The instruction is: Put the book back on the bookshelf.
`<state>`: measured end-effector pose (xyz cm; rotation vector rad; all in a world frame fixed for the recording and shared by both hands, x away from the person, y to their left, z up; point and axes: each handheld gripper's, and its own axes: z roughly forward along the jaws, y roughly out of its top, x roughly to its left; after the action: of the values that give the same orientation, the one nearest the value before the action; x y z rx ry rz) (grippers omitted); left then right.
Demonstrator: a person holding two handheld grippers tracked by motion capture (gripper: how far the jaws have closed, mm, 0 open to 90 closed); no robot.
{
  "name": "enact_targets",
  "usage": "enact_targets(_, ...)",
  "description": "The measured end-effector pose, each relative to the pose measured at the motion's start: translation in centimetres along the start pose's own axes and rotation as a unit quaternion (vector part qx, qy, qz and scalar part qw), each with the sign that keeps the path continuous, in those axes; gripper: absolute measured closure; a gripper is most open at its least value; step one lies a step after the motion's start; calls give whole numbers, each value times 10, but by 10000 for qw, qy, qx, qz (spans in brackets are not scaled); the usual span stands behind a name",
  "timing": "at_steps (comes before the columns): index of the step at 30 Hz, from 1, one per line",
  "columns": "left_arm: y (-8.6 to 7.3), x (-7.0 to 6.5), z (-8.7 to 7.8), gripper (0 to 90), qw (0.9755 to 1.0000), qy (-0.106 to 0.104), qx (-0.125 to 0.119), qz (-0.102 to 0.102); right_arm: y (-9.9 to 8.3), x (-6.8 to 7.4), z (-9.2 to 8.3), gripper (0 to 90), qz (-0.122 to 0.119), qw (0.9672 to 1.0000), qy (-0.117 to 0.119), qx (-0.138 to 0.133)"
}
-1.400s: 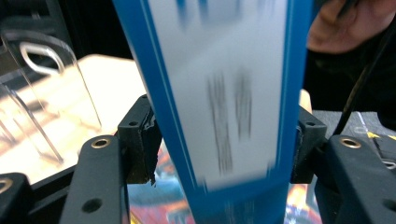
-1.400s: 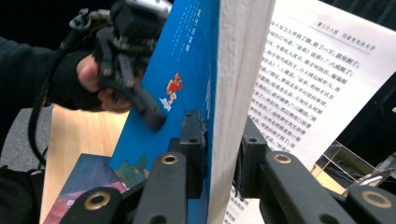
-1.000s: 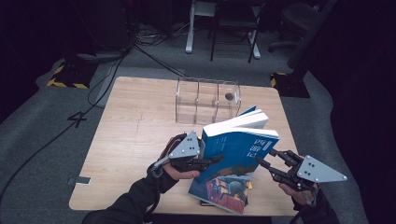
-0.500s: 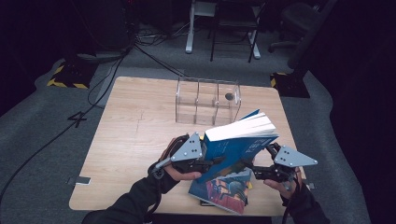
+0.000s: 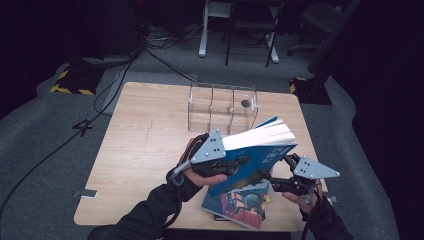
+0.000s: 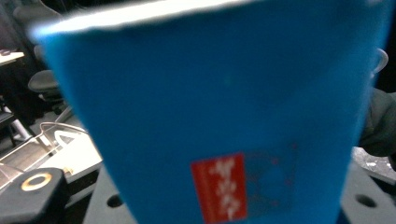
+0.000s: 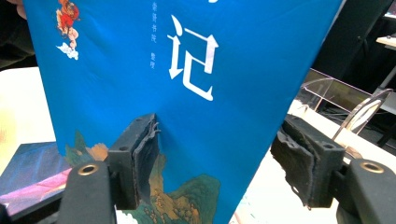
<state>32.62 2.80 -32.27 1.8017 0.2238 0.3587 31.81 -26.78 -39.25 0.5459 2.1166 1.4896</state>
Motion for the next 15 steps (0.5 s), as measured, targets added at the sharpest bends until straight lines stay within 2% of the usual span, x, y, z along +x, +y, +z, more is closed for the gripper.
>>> enact_targets(6,2,2,0,578,9999,2,88,-107,-2,-2,-2,335,25,10000,46,17)
enact_targets(10,3,4,0,584,9997,-16,143,-173,-7,-3,-8,324,-74,9999,38,104)
enact_targets(15,3,6,-1,588,9994,34,177,-306,-16,-9,-14,312,-184,9992,-176,293)
